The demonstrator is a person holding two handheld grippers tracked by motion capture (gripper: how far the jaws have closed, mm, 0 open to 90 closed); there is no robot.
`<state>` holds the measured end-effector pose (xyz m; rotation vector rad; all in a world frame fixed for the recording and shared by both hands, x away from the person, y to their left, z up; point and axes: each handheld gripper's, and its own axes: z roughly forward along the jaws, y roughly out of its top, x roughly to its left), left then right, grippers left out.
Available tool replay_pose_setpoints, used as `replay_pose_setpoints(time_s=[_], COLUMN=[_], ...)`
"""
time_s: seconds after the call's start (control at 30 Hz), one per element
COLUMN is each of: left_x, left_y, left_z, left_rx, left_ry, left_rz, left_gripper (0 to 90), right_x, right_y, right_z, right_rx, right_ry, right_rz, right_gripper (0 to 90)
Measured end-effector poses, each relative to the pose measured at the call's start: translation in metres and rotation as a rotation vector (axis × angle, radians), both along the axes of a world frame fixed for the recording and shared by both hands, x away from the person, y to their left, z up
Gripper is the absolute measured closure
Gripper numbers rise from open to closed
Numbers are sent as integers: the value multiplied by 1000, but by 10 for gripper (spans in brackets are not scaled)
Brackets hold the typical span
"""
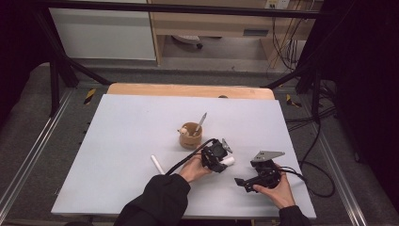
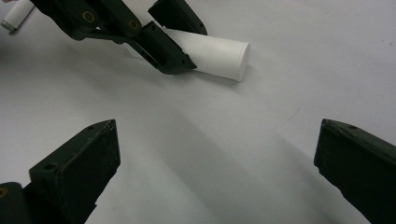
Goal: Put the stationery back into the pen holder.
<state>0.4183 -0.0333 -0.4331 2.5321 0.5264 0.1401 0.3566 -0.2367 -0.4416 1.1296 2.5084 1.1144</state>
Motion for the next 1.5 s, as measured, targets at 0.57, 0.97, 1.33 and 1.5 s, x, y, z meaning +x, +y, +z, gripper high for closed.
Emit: replay_pose_setpoints(time_s=[0.57,0.97,1.33,1.5], left_x=[-1,-7,-9,-5], left_y=[3,19,22,19], left_z=[3,21,25,21], left_rx=[-21,-85,-101,-94], left_ry=[21,9,8,15], left_rz=[0,13,36,47], left_gripper=[686,688,689,688], right_x=[0,0,0,0], right_y=[-1,-1,-1,-1], right_z=[1,1,1,1], right_rx=[3,7,7,7], right_ry=[-1,-2,-2,-2], right_rz=[-2,-10,-9,-9], right_gripper=[10,11,11,11])
